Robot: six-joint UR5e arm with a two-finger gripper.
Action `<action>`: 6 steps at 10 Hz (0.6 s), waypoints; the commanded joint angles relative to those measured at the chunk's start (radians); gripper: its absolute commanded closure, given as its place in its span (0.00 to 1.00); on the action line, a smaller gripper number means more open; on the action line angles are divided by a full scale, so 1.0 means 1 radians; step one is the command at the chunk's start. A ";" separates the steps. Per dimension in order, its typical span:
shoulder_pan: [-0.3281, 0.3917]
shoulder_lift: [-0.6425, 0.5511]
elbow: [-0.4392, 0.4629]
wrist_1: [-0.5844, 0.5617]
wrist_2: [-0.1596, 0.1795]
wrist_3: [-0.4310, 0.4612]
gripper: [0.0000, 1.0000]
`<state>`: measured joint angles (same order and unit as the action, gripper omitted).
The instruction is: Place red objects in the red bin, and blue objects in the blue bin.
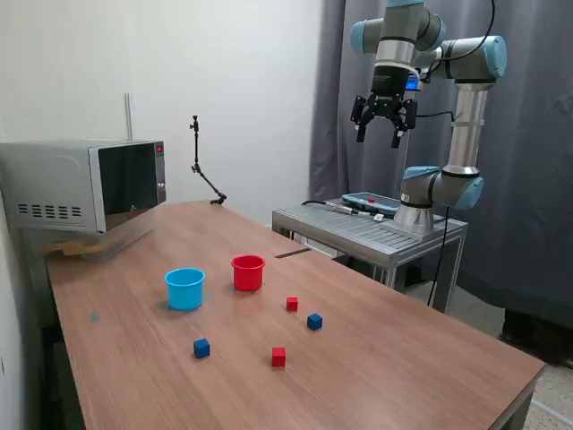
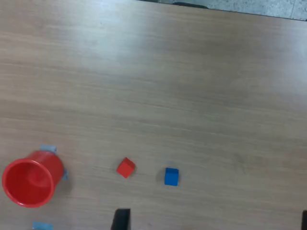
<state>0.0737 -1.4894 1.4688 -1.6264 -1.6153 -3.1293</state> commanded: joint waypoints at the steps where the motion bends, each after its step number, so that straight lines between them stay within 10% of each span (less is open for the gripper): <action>1: 0.000 0.000 0.001 -0.003 0.000 0.000 0.00; 6: 0.000 -0.008 0.007 -0.004 0.006 0.000 0.00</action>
<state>0.0739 -1.4954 1.4768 -1.6305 -1.6105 -3.1283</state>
